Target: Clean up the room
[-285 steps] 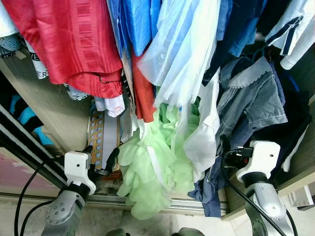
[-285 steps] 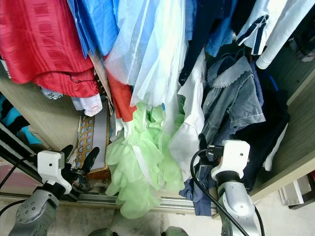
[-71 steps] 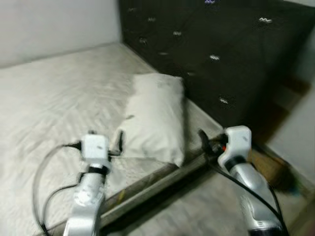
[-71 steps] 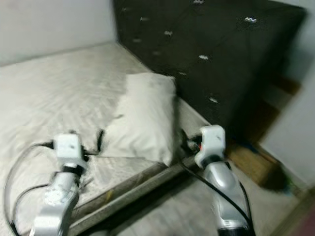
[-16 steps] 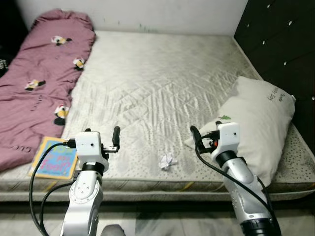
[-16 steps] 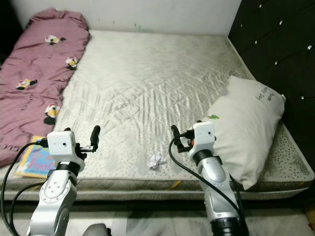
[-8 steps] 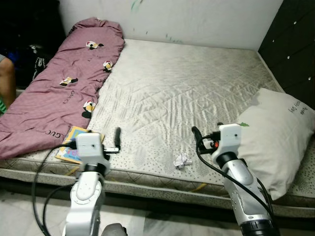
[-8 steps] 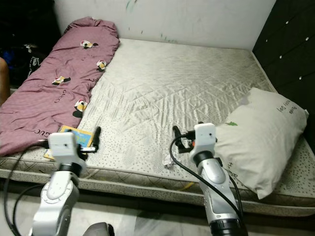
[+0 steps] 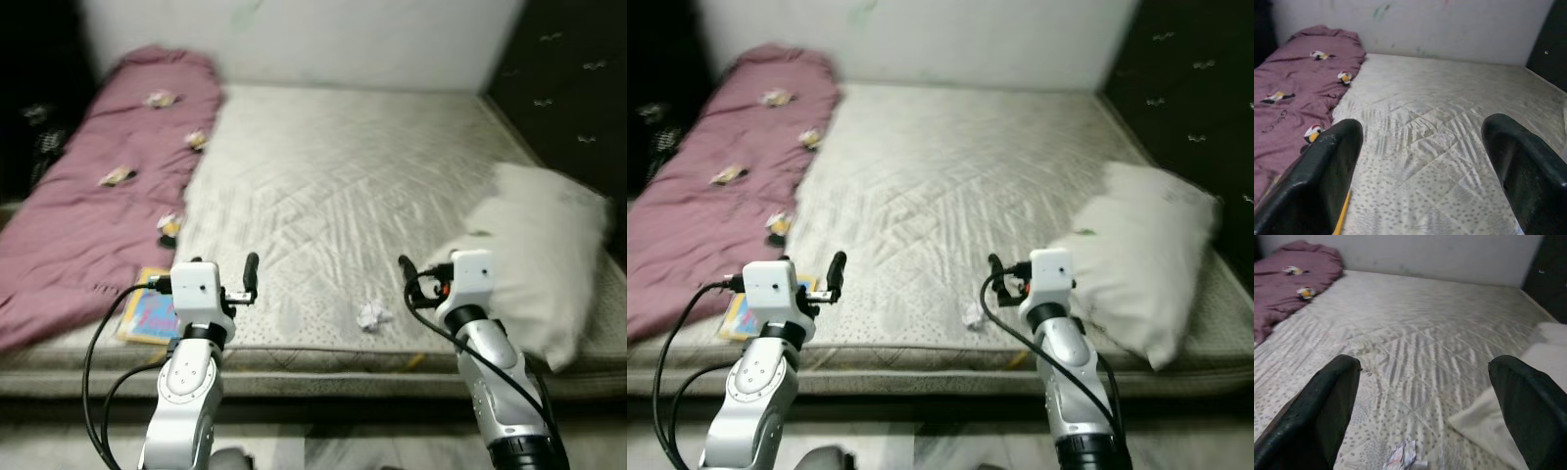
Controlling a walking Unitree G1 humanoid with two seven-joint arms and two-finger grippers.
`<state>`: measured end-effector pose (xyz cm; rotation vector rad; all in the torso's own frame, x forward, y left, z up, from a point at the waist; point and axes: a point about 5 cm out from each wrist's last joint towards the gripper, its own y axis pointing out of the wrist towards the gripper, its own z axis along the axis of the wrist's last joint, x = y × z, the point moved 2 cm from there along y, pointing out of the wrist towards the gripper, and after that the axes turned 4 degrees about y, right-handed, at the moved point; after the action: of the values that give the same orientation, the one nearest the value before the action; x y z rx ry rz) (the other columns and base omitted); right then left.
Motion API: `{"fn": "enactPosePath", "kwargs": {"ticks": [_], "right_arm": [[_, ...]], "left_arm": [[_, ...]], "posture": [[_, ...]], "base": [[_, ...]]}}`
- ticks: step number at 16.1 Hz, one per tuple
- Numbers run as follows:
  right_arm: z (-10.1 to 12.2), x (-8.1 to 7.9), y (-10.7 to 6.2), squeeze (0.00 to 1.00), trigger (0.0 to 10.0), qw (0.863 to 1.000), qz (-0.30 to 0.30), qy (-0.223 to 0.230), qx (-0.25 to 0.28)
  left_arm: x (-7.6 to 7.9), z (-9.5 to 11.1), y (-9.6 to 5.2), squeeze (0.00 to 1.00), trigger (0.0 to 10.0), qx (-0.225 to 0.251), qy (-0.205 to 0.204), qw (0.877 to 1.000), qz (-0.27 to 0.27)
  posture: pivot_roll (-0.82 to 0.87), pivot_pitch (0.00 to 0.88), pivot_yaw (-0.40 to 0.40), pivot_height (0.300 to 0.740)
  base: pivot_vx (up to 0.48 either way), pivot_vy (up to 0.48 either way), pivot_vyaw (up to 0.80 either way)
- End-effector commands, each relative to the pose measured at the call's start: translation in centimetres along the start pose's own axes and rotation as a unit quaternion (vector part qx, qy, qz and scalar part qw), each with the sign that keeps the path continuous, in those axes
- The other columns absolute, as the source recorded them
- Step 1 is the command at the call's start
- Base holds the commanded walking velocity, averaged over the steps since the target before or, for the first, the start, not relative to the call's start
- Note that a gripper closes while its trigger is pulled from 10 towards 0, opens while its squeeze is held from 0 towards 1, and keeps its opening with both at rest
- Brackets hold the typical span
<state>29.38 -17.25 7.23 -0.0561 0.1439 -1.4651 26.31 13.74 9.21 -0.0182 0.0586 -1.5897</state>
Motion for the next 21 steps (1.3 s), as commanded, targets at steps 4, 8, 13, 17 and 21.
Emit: {"fn": "enactPosePath", "kwargs": {"ticks": [4,8,13,17,21], "right_arm": [[0.48,-0.85,0.36,0.00,10.0,1.000,0.015,-0.001,0.010],[0.44,-0.64,0.32,0.00,10.0,1.000,0.008,-0.002,0.010],[0.42,-0.63,0.28,0.00,10.0,1.000,0.006,-0.002,0.011],[0.43,-0.51,0.29,0.00,10.0,1.000,0.004,-0.004,0.011],[0.43,-0.40,0.25,0.00,10.0,1.000,0.002,-0.004,0.011]], "left_arm": [[-0.42,0.53,-0.10,0.00,10.0,0.012,0.020,1.000,0.010],[-0.48,0.36,-0.15,0.00,10.0,0.006,0.003,1.000,0.009],[-0.52,0.41,-0.15,0.00,10.0,0.008,0.003,1.000,0.002],[-0.46,0.52,-0.16,0.00,10.0,0.012,-0.002,1.000,-0.005],[-0.34,0.62,-0.16,0.00,10.0,0.016,-0.004,1.000,-0.011]], "posture": [[0.01,0.000,-0.063,0.740],[0.00,0.000,-0.062,0.740],[0.00,0.000,-0.060,0.740],[0.00,0.000,-0.061,0.740],[-0.01,0.000,-0.060,0.740]], "base": [[0.000,0.000,0.00],[0.000,0.000,0.00],[0.000,0.000,0.00],[0.061,0.000,0.00],[0.428,0.000,0.00]]}}
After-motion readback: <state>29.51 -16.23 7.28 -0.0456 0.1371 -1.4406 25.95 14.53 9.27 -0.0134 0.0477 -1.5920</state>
